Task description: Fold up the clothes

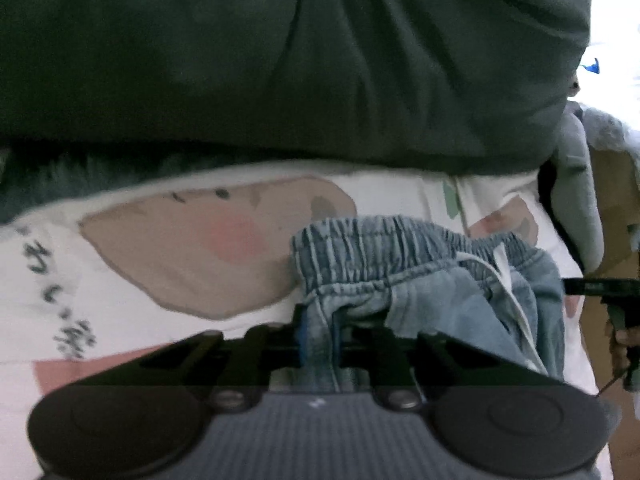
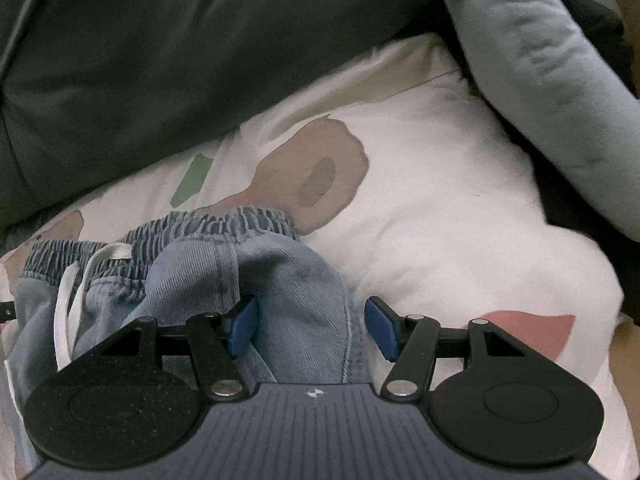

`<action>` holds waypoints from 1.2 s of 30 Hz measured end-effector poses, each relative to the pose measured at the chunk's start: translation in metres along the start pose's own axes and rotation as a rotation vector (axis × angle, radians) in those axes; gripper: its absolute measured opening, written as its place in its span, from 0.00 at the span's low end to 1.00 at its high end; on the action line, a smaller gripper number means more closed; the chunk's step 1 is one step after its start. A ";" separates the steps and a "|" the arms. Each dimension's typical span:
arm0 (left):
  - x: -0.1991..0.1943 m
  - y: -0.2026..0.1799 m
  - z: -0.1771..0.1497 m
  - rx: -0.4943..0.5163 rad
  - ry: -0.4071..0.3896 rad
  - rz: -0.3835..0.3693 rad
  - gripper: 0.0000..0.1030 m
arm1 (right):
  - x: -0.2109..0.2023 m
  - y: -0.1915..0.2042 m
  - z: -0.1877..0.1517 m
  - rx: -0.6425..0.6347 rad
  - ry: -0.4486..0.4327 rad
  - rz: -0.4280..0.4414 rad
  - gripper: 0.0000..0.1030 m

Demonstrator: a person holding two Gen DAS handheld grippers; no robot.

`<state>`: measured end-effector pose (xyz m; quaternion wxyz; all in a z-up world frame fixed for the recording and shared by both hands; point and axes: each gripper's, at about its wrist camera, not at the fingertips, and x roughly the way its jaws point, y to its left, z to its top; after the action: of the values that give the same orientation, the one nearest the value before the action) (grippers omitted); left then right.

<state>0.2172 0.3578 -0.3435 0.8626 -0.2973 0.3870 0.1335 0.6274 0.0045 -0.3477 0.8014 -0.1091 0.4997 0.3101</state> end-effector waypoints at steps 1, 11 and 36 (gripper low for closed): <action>-0.005 -0.002 0.001 0.009 -0.007 0.001 0.11 | 0.000 0.003 0.000 -0.011 0.007 0.001 0.35; -0.062 -0.001 0.007 0.058 -0.079 0.021 0.11 | -0.042 0.046 0.010 -0.229 -0.066 -0.049 0.05; -0.077 0.054 -0.023 0.040 0.031 0.063 0.11 | -0.032 0.074 0.057 -0.143 -0.122 0.012 0.47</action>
<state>0.1278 0.3864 -0.3201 0.8577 -0.2698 0.4118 0.1481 0.6142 0.0777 -0.2829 0.8187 -0.1439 0.4271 0.3560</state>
